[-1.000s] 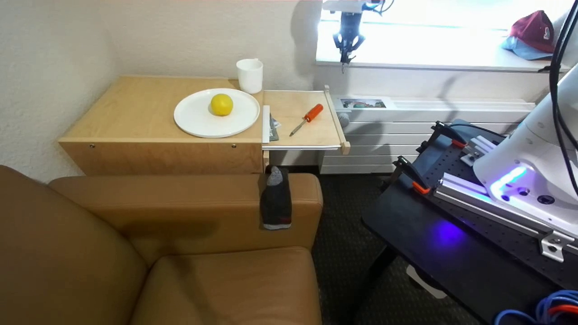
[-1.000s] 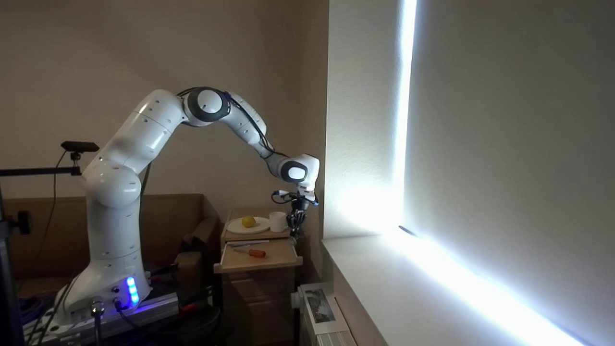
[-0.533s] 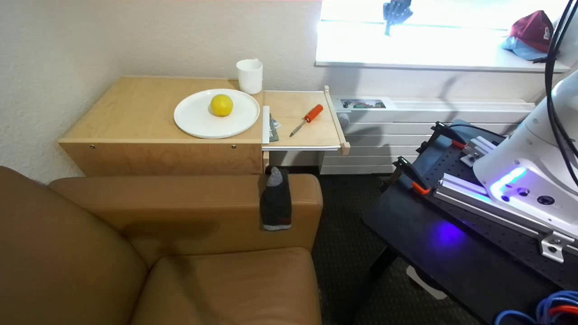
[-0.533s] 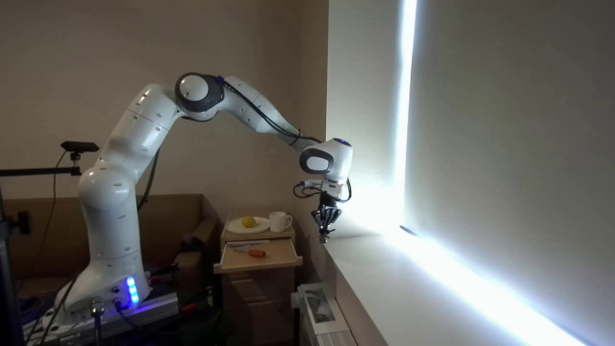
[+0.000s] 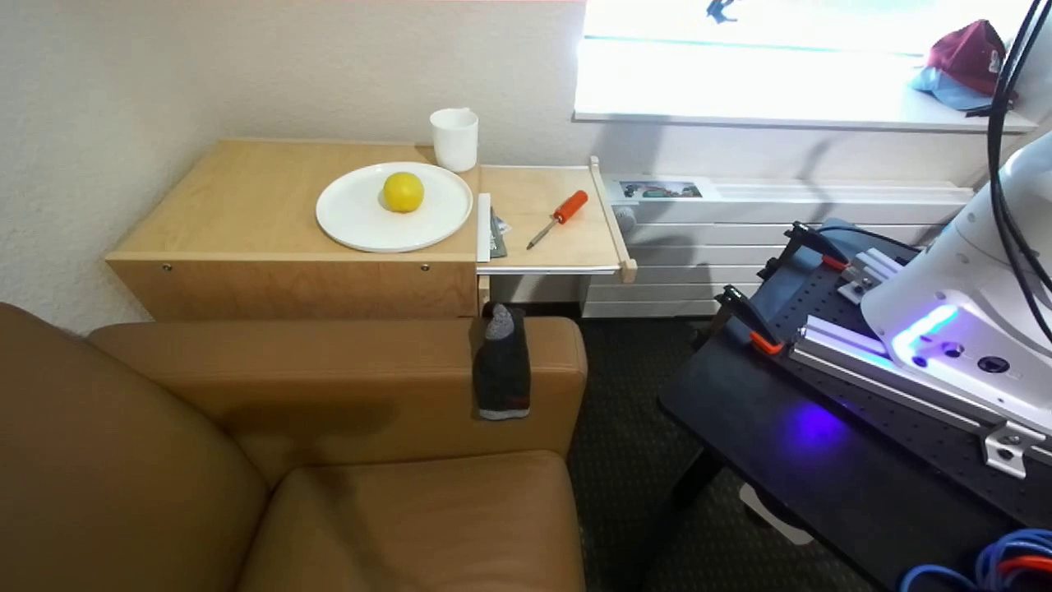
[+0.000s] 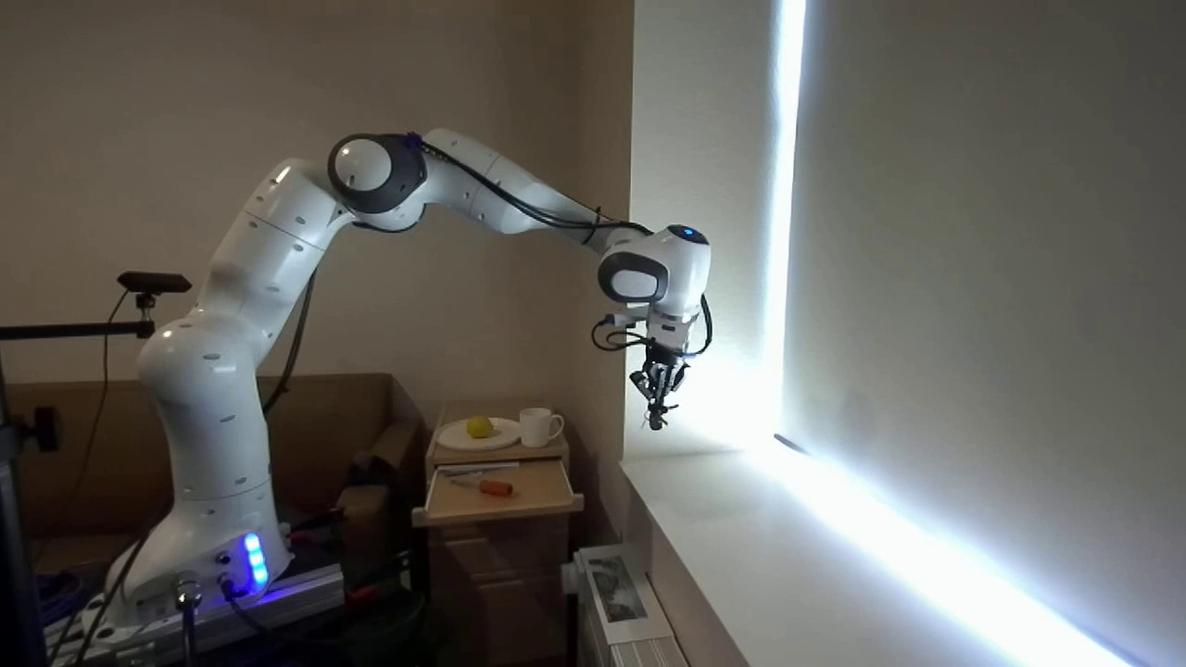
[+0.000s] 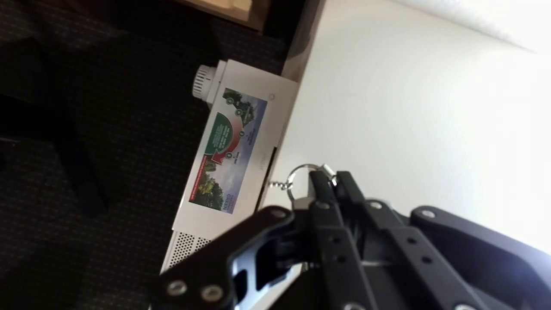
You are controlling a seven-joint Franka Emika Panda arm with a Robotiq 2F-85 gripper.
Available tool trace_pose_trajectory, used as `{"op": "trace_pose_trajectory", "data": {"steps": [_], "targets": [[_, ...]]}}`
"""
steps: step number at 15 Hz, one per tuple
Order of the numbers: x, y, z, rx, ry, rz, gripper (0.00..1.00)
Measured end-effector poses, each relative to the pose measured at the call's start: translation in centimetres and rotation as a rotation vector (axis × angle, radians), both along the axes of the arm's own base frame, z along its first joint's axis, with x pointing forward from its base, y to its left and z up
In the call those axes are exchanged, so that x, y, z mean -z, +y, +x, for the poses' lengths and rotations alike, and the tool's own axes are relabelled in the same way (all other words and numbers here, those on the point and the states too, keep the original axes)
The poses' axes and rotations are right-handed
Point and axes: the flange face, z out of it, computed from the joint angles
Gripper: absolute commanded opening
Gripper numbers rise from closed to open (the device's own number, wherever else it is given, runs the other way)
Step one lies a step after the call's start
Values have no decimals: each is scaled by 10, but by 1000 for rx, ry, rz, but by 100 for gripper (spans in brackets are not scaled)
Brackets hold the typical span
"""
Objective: Take the keys from the open drawer and place them on the window sill
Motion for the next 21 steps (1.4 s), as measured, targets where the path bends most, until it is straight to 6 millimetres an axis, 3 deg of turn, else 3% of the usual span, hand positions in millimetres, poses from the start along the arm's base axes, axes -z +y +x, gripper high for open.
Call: {"op": "trace_pose_trajectory", "data": {"steps": [2, 7, 10, 13, 14, 15, 18, 21], "targets": [[16, 3, 19, 71, -15, -70, 2], [91, 29, 91, 290, -28, -251, 2], [130, 21, 106, 419, 58, -335, 2], [156, -9, 101, 554, 170, -363, 2], [159, -19, 98, 590, 206, -356, 34], [163, -29, 94, 624, 241, -337, 35], [171, -55, 80, 712, 321, -237, 55], [165, -73, 77, 780, 292, -112, 77]]}}
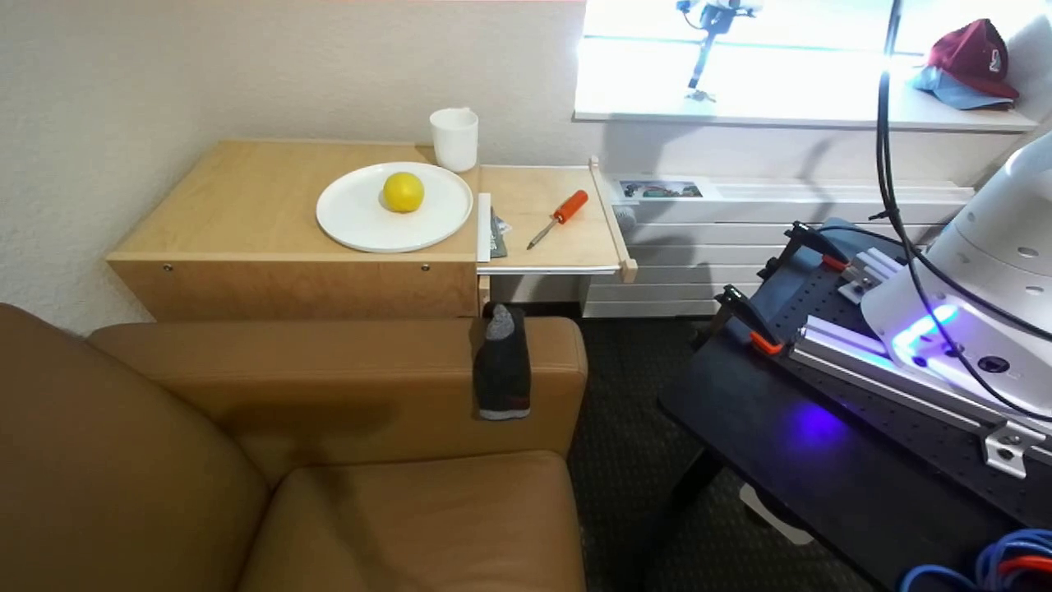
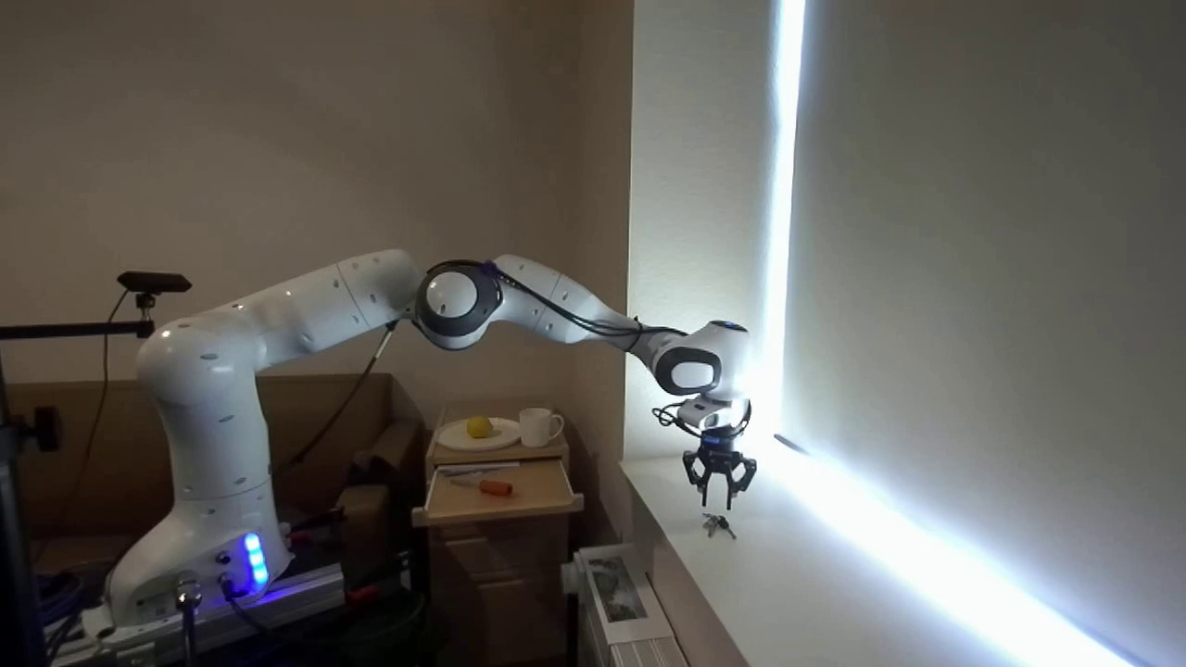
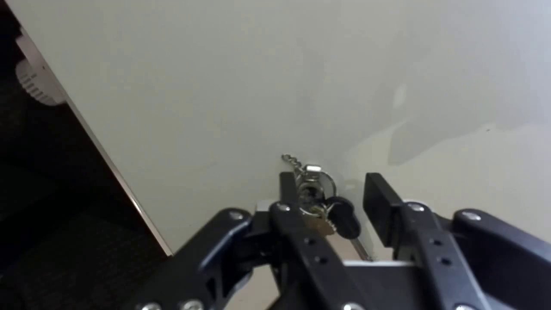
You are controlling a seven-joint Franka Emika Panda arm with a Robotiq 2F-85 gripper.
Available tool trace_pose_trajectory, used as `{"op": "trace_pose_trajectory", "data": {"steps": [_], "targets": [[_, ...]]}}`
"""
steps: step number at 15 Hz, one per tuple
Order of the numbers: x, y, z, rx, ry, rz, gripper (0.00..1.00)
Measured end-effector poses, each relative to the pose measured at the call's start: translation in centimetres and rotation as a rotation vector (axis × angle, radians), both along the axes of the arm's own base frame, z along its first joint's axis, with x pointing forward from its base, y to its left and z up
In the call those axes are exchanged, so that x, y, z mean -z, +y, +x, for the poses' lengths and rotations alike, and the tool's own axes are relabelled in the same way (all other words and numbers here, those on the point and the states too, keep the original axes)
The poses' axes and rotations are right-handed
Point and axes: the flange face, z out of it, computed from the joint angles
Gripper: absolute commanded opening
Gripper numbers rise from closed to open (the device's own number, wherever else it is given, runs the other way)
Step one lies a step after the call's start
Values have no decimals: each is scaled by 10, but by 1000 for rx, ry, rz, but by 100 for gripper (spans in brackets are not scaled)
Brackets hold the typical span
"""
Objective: Take the keys from the open drawer and place them on the window sill
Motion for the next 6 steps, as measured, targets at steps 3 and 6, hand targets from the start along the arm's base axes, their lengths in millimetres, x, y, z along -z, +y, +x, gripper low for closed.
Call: {"op": "trace_pose_trajectory", "data": {"steps": [3, 6], "targets": [[-34, -19, 0, 40, -115, 52, 96], [-86, -37, -16, -30, -113, 82, 100]]}}
